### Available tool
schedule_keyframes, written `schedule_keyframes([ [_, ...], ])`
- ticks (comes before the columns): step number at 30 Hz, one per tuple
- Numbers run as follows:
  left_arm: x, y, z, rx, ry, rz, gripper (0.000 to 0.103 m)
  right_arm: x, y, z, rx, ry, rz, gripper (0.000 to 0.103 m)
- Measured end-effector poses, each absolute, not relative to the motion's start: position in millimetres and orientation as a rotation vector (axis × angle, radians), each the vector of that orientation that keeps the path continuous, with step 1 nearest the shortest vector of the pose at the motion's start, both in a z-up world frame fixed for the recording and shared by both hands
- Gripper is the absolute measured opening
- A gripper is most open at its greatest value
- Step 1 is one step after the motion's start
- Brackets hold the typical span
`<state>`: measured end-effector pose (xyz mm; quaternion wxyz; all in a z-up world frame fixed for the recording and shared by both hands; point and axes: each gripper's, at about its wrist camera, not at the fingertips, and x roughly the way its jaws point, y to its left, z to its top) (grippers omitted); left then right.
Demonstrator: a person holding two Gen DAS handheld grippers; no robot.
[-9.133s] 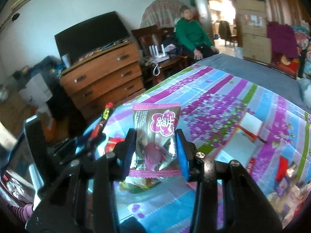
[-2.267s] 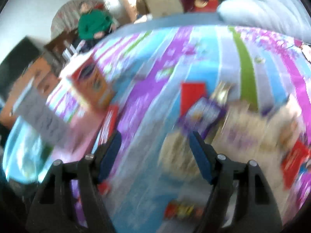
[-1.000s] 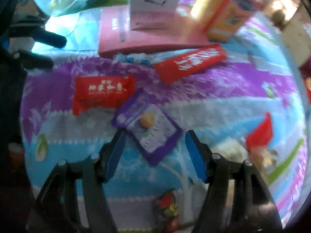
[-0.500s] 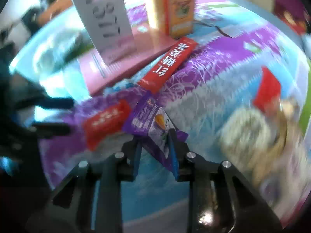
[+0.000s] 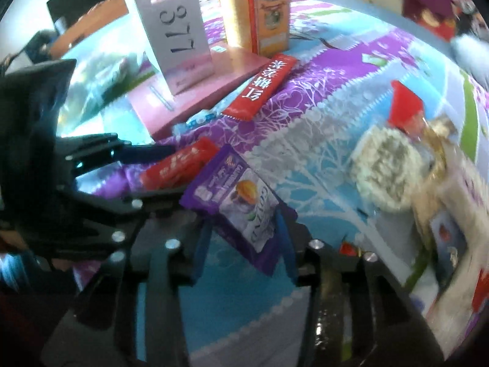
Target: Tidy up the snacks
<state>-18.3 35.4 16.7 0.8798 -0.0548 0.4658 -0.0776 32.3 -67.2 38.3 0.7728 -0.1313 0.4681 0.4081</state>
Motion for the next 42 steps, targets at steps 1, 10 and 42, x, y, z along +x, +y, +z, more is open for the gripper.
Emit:
schedule_keyframes([
  [1,-18,34,17,-0.109,0.97,-0.159,0.06,35,-65,38,-0.304,1.008,0.886,0.051],
  [10,-13,38,14,-0.121,0.977,-0.139,0.04,45,-59,22,-0.34,0.999,0.94,0.067],
  [42,-56,76,48,-0.218,0.936,-0.188,0.037,73,36,51,-1.141,0.837,1.069,0.076],
])
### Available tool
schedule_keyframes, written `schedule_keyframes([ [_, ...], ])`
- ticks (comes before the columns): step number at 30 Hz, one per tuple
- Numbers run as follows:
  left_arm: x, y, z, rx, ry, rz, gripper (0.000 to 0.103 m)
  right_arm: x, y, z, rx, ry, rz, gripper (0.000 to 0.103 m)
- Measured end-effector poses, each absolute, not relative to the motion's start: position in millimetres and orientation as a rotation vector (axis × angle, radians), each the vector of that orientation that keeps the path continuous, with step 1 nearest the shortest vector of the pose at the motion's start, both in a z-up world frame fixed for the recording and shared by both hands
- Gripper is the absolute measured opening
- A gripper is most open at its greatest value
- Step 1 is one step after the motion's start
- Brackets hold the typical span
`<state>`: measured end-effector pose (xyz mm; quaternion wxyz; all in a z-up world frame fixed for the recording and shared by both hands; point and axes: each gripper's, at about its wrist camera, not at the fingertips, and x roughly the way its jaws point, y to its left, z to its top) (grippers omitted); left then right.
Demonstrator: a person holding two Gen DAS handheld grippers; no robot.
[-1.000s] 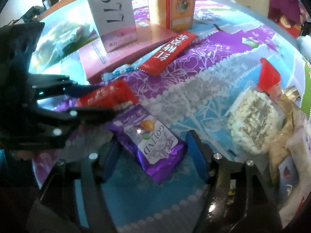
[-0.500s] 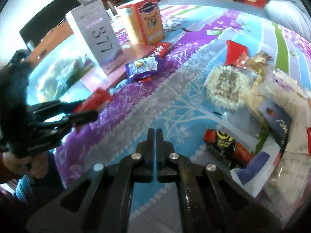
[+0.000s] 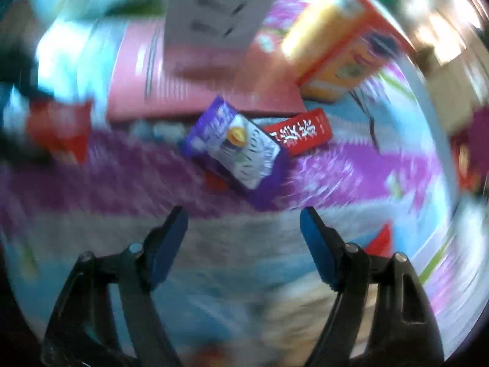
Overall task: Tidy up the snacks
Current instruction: 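Grasp the purple packet with the right tool while the left tool holds the red packet, then carry the red and purple packets over the clear bin with both tools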
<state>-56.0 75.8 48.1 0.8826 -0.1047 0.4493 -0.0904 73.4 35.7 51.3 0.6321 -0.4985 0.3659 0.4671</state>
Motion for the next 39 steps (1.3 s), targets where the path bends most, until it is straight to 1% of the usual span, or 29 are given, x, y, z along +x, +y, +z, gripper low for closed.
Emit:
schedule_keyframes([
  [7,-51,72,41,-0.247,0.941,-0.251,0.037,87,72,42,-1.259,0.862,1.238,0.076],
  [10,-47,73,37,-0.247,0.951,-0.26,0.037,90,80,31,-1.246,0.911,1.268,0.076],
  [11,-46,74,36,-0.248,0.953,-0.258,0.037,92,81,30,-1.223,0.933,1.272,0.074],
  [13,-44,76,35,-0.256,0.949,-0.249,0.037,101,76,34,-1.113,0.978,1.251,0.068],
  [14,-44,77,36,-0.26,0.945,-0.241,0.037,102,72,36,-1.071,0.987,1.233,0.057],
  [15,-44,77,36,-0.263,0.941,-0.237,0.037,103,66,38,-1.021,0.999,1.208,0.052],
  [16,-45,79,36,-0.267,0.938,-0.235,0.037,102,60,40,-0.976,1.004,1.182,0.036],
  [22,-52,79,47,-0.261,0.916,-0.216,0.037,70,15,45,-0.694,1.029,1.057,0.035],
  [26,-62,84,66,-0.255,0.881,-0.192,0.037,43,-18,69,-0.431,0.993,0.949,0.035],
  [32,-78,89,117,-0.193,0.772,-0.16,0.037,6,-65,119,-0.096,0.91,0.743,0.035],
  [34,-83,94,133,-0.185,0.736,-0.145,0.037,20,-72,135,-0.022,0.892,0.703,0.035],
  [39,-103,121,178,-0.174,0.628,-0.074,0.037,11,-66,168,0.082,0.84,0.665,0.035],
])
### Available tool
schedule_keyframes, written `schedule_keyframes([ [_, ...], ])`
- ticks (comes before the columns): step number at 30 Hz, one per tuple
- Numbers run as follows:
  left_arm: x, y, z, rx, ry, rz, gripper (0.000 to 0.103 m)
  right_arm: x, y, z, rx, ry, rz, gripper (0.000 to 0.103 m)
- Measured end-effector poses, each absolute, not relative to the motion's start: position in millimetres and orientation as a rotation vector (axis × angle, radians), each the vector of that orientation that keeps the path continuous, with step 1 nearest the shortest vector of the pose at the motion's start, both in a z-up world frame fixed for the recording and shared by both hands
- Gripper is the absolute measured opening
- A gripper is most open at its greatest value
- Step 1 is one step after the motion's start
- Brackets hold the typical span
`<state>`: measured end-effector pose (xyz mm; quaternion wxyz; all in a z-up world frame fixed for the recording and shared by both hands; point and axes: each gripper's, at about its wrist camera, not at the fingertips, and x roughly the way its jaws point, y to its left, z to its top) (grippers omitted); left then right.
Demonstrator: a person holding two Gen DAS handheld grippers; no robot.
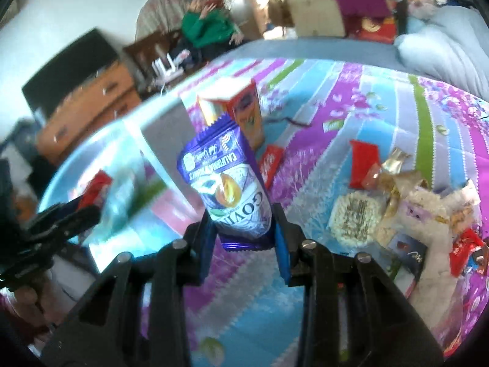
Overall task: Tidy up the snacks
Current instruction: 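Carry the red and purple packets over the clear bin with both tools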
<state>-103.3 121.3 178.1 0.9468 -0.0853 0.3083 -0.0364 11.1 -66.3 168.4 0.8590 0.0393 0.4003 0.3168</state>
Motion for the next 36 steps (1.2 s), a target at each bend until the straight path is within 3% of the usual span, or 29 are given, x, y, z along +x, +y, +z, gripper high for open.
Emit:
schedule_keyframes([
  [9,-128,223,228,-0.217,0.517,0.148,0.037,-7,26,251,0.029,0.706,0.795,0.035],
  [20,-154,350,230,-0.305,0.485,0.42,0.037,-17,157,280,-0.075,0.704,0.947,0.035],
  [36,-163,354,223,-0.307,0.502,0.418,0.037,-31,213,274,-0.122,0.765,1.016,0.035],
])
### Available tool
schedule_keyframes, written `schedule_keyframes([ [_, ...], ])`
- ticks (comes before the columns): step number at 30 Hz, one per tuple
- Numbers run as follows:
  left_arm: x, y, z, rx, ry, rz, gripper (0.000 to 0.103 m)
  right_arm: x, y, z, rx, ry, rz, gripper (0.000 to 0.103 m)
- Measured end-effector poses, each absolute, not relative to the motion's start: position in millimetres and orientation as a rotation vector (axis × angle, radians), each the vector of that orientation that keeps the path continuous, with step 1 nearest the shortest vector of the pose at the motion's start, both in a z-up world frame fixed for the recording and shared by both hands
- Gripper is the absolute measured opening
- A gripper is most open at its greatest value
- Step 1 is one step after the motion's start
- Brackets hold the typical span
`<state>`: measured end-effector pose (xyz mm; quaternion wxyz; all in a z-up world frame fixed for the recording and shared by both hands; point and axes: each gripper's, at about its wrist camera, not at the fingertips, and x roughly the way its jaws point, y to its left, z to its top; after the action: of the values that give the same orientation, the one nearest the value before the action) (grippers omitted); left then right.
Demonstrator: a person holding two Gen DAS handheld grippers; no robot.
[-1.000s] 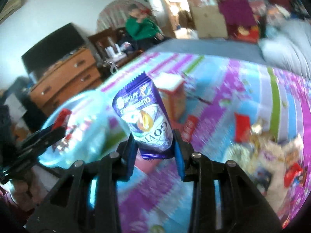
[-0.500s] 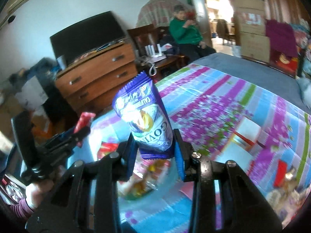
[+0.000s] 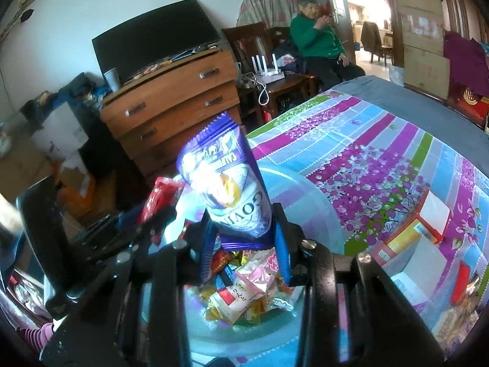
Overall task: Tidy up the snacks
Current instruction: 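Carry the red and purple packets over the clear bin with both tools, then move both tools away from the bin toward the snack pile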
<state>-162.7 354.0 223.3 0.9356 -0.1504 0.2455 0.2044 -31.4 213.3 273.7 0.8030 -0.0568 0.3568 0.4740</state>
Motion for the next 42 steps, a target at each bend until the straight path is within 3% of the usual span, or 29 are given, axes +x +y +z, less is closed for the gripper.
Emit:
schedule_keyframes([
  [31,-157,357,220,-0.312,0.54,0.445,0.037,-34,226,266,-0.138,0.796,1.028,0.035],
  [34,-154,359,214,-0.308,0.56,0.459,0.038,-35,232,257,-0.178,0.831,1.024,0.039],
  [36,-150,358,210,-0.301,0.581,0.473,0.058,-39,234,248,-0.225,0.83,0.975,0.059],
  [37,-149,357,209,-0.297,0.589,0.485,0.082,-41,229,249,-0.216,0.807,0.955,0.069],
  [40,-155,344,215,-0.247,0.558,0.499,0.086,-53,188,258,-0.11,0.731,0.946,0.069],
  [42,-159,320,223,-0.184,0.518,0.498,0.091,-65,148,257,-0.063,0.672,0.913,0.075],
])
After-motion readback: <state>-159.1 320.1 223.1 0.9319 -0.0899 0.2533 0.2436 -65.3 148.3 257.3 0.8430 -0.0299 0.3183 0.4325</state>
